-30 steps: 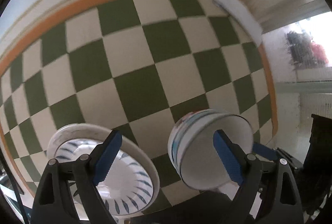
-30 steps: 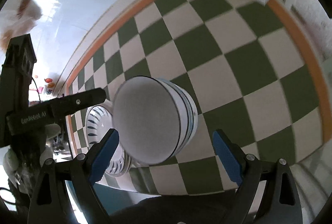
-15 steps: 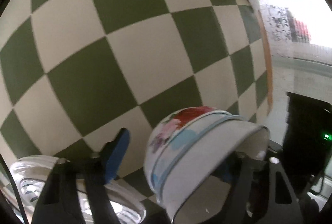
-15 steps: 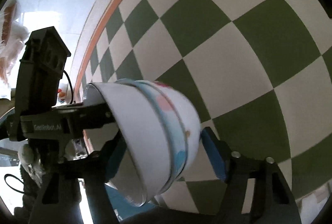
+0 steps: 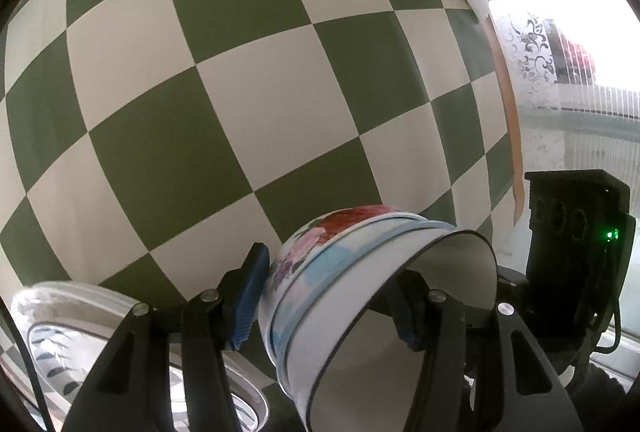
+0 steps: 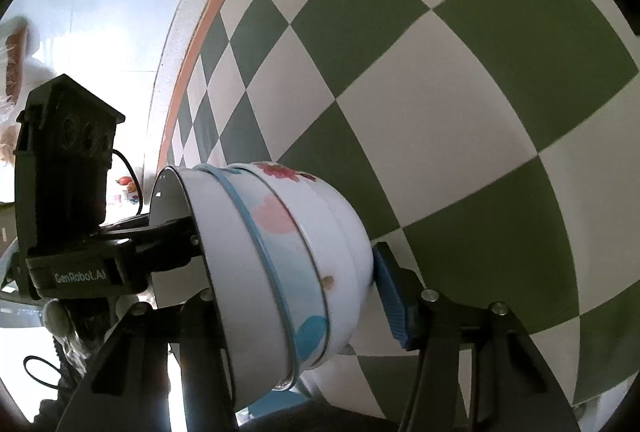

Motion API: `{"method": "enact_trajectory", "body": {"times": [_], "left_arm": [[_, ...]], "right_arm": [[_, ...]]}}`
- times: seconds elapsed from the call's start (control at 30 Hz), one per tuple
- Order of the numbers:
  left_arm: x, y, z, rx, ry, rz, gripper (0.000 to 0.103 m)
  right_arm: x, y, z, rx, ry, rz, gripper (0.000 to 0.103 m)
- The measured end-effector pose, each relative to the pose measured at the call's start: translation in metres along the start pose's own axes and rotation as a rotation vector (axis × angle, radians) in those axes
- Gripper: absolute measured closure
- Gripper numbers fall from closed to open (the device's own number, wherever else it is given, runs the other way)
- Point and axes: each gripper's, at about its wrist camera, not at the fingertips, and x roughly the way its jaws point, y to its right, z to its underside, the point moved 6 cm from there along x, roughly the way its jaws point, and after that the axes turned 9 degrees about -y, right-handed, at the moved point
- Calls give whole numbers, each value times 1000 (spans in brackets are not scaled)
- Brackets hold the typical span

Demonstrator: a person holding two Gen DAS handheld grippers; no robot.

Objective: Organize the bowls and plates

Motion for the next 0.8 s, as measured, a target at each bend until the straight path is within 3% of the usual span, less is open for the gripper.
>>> {"method": "enact_trajectory", "body": {"times": [0.47,0.8], "left_arm": [[-34,1,13,-45,43,8,50],[-79,-33,54,-133,146,48,50]], "right_arm": [[-13,-24,-1,-16,-30,-21,49],[-8,-92,5,-144,-85,10,51]]}}
